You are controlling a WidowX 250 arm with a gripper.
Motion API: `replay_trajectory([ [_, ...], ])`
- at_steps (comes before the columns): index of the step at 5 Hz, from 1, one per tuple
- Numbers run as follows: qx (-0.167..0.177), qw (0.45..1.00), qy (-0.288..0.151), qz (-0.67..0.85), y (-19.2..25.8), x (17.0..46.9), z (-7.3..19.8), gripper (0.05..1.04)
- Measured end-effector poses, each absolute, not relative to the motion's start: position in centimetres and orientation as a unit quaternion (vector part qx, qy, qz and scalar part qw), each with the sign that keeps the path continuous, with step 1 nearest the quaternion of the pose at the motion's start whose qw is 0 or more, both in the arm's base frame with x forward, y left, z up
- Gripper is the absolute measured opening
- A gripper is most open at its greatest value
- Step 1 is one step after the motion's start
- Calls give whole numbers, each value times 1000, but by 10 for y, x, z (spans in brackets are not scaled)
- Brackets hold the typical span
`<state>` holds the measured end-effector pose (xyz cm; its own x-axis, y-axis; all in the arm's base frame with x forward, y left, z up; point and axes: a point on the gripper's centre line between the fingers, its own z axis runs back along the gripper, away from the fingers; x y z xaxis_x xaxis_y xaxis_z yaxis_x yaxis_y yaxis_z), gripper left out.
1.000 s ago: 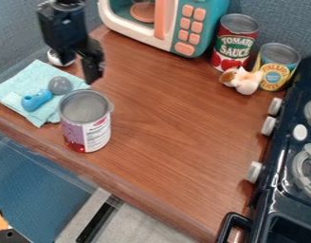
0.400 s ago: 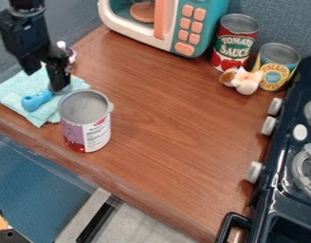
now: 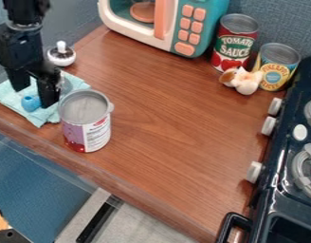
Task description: Move the blue object below the stuffed toy
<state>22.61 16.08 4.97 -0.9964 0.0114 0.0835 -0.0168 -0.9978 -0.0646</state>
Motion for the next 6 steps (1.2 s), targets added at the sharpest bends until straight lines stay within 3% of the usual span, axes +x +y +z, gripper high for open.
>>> replay_trajectory([
  [2,27,-22,-50,998,166,228,44,967],
  [4,37,-32,-59,997,167,226,40,386],
  [6,55,-53,-72,994,173,238,41,110],
])
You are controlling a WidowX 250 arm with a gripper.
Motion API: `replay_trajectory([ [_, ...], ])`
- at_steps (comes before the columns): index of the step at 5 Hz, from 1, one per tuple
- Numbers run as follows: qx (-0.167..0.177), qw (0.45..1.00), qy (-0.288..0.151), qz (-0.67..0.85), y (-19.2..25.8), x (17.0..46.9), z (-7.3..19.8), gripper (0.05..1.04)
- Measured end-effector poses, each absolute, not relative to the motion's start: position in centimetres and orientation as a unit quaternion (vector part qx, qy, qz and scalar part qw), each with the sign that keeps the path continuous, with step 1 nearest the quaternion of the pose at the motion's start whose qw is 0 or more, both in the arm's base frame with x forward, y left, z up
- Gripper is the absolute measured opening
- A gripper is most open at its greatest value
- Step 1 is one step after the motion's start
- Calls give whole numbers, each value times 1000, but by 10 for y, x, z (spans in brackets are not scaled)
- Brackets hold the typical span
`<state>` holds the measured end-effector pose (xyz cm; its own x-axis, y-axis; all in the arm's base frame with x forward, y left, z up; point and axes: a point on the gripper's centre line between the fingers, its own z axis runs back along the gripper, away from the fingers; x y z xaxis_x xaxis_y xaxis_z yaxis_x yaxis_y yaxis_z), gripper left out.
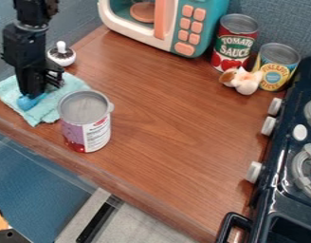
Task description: Move the blue object below the stuffed toy
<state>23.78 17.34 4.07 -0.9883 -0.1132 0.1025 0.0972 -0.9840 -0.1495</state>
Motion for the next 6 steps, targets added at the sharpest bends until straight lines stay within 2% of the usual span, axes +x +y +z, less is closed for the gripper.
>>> replay_trajectory([
  [1,-55,56,69,-995,172,238,41,74],
  [2,-55,61,57,-995,172,236,40,223],
  [3,-63,65,41,-995,172,233,34,481],
  [4,-72,67,34,-995,171,230,33,799],
  [5,-84,69,28,-994,169,229,28,975],
  [6,-76,65,31,-995,170,230,27,705],
])
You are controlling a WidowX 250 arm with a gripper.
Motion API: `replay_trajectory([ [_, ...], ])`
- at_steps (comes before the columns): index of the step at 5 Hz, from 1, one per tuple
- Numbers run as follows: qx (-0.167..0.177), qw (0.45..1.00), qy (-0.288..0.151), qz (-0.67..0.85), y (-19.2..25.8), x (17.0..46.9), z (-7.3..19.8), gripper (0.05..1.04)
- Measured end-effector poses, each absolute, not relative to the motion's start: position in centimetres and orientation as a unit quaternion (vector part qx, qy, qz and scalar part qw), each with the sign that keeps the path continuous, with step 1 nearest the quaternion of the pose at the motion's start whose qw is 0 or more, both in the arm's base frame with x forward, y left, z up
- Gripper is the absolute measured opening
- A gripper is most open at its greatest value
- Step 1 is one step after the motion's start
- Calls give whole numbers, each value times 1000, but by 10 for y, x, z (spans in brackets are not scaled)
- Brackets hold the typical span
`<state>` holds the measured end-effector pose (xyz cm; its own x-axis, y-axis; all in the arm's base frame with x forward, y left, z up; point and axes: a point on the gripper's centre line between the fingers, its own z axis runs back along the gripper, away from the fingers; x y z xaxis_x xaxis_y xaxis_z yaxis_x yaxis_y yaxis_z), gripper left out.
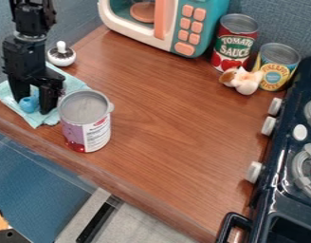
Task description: Move the blue object below the stuffed toy
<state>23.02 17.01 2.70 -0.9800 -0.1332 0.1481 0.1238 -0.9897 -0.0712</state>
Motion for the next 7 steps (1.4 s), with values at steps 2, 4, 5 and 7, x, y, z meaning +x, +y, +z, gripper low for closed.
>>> replay_trajectory([
  [2,-59,57,36,-996,169,230,28,369],
  [4,-43,21,66,-997,163,236,42,369],
  [5,-27,2,77,-997,159,242,58,369],
  [7,36,-58,108,-992,136,277,100,369],
])
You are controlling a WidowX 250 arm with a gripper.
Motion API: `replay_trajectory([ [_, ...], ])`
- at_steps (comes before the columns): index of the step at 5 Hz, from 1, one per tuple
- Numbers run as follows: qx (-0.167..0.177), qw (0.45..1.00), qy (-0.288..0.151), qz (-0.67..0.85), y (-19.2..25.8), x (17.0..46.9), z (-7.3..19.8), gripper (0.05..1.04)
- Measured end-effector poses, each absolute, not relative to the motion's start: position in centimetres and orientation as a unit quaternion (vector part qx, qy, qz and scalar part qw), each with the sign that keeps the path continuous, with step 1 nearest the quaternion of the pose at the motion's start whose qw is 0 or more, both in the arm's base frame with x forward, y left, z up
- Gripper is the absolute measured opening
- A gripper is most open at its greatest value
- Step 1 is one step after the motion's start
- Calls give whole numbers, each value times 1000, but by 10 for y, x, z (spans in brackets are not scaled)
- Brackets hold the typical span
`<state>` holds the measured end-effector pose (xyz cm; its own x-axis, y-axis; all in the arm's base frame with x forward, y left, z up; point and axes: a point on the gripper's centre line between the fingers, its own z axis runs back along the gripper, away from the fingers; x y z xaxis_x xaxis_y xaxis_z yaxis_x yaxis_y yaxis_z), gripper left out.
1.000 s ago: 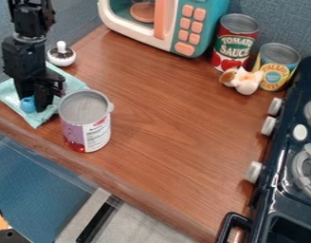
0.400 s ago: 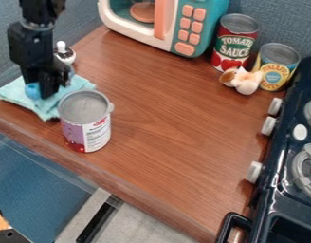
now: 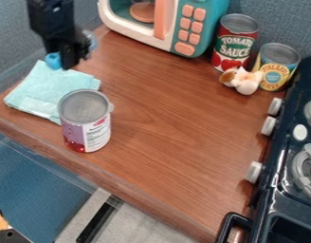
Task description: Move the blue object below the stuffed toy
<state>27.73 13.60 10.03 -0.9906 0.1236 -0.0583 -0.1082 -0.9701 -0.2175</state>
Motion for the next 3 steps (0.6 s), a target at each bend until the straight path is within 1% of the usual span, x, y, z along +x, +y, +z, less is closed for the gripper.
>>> replay_trajectory([
  [2,-83,149,-96,981,88,313,117,369],
  [3,-112,230,-71,964,45,336,119,369],
])
